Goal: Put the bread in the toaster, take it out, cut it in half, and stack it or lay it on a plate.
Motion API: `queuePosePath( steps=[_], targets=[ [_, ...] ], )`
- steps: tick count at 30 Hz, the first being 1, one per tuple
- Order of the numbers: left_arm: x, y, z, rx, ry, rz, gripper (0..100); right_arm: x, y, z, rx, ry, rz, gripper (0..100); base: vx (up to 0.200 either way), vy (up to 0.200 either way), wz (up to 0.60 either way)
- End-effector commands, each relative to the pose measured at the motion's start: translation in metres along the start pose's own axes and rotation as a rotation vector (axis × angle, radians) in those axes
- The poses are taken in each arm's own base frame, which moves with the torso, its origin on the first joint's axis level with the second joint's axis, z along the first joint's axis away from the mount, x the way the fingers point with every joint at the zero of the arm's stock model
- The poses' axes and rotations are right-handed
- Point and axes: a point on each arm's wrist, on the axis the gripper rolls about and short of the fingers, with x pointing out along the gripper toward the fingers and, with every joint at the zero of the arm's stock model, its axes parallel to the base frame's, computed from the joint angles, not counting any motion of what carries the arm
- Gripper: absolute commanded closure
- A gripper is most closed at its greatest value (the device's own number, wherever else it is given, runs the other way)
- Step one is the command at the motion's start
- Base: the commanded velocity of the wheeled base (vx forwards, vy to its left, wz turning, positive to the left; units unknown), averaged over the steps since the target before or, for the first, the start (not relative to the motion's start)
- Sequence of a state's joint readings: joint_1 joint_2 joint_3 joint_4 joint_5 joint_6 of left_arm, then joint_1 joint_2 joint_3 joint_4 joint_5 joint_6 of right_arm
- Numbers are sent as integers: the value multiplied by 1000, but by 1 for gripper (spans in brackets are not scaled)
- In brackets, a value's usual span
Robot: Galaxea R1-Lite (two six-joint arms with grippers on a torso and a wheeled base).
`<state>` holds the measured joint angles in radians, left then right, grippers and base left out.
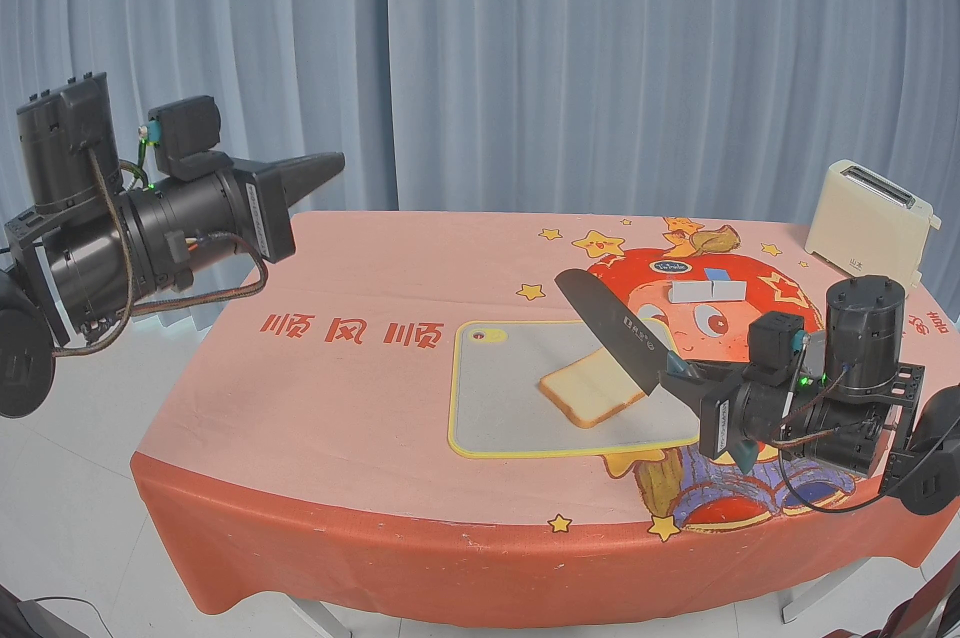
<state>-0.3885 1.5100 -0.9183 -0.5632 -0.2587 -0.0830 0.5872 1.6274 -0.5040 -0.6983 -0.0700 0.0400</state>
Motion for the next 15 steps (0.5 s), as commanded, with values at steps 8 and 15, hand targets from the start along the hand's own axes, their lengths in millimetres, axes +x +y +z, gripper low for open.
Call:
queuePosePath(
  steps=[8, 15],
  targets=[
    [8, -10, -25, -13, 82, -55, 100, -2, 2, -1, -4, 3, -3, 100, 0, 0, 0],
    [43, -15, -14, 27, 54, -96, 100, -1, 3, -3, -8, 15, 0, 100, 0, 0, 0]
  ],
)
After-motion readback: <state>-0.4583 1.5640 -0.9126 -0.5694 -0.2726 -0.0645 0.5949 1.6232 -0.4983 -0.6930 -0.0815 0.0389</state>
